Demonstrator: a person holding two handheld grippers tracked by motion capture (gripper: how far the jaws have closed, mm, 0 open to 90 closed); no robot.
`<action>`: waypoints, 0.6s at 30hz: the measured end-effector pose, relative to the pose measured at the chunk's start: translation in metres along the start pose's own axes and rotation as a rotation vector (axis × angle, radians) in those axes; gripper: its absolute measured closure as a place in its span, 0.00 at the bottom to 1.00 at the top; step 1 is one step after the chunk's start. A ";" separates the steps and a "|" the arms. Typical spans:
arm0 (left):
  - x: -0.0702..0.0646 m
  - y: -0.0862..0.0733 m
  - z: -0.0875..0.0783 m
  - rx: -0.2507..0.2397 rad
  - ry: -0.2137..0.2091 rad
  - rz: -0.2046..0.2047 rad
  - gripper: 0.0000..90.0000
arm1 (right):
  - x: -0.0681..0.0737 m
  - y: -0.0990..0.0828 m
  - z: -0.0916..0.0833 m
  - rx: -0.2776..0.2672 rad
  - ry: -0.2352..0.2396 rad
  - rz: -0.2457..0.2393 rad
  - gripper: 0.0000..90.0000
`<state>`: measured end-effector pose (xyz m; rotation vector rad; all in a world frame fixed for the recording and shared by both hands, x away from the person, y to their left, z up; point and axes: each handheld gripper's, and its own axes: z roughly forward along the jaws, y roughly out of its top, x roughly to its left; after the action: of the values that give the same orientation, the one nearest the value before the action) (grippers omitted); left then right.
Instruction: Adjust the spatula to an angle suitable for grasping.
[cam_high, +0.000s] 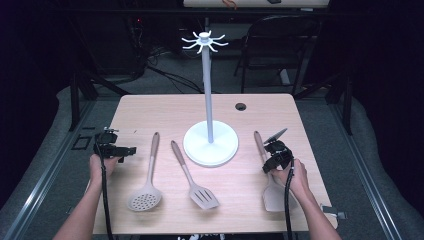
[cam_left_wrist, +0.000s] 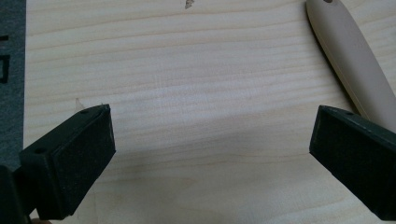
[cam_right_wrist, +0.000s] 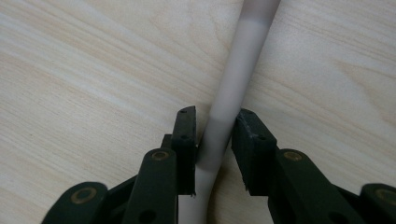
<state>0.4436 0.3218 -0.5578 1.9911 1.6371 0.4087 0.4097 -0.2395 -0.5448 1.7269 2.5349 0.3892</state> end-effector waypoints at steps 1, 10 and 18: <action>0.000 0.000 0.000 0.000 0.001 0.001 0.00 | 0.003 -0.001 0.002 -0.027 -0.004 0.005 0.79; -0.001 0.000 0.002 0.003 -0.008 0.005 0.00 | -0.003 -0.002 -0.001 -0.014 0.021 0.010 0.81; 0.001 0.000 0.001 0.010 -0.011 0.008 0.00 | -0.006 -0.004 -0.001 -0.028 0.042 0.018 0.83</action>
<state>0.4448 0.3229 -0.5591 2.0049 1.6280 0.3923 0.4083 -0.2462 -0.5456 1.7520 2.5309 0.4645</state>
